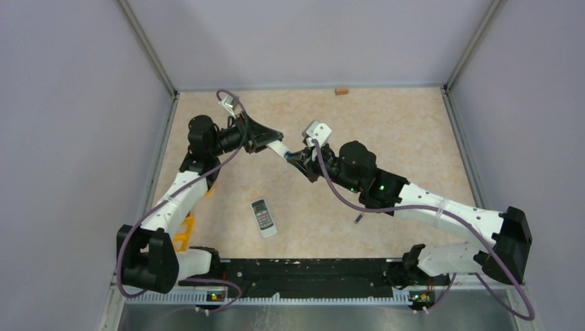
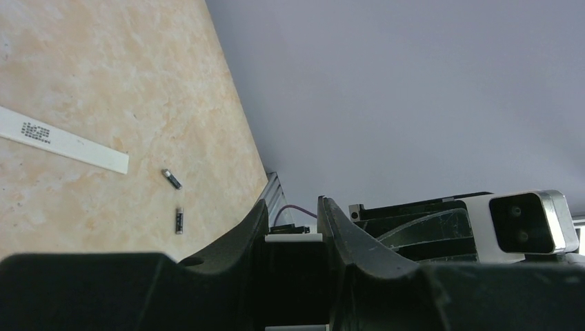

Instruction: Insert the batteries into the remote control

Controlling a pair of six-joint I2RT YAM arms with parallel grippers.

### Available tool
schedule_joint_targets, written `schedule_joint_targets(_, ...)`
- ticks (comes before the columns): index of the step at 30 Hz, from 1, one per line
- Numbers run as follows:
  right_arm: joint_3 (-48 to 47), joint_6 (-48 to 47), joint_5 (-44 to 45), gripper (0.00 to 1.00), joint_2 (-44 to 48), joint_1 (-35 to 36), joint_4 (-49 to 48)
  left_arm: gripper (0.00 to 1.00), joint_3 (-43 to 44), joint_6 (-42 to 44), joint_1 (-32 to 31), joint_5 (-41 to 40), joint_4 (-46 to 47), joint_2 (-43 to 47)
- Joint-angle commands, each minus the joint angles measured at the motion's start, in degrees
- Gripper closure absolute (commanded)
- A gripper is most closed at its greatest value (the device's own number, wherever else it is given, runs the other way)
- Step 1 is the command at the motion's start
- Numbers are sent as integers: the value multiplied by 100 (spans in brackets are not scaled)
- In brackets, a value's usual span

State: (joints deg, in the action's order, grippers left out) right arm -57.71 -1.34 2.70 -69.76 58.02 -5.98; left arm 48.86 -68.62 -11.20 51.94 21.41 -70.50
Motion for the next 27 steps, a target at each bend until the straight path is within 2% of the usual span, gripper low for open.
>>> schedule_joint_targets(1, 93, 82, 5, 100, 96, 6, 9, 100, 93, -597, 39, 229, 826, 17)
schedule_joint_targets(11, 88, 90, 64, 97, -67, 2, -146, 100, 35, -756, 48, 259, 970, 3)
schedule_joint_targets(16, 126, 91, 30, 83, -36, 6, -158, 100, 12, -775, 65, 253, 969, -1)
schedule_joint_targets(19, 160, 278, 23, 79, 16, 2, -191, 100, 4, -784, 73, 253, 970, -16)
schedule_joint_targets(27, 164, 439, 81, 79, 111, 5, -252, 100, -27, -743, 92, 263, 956, -38)
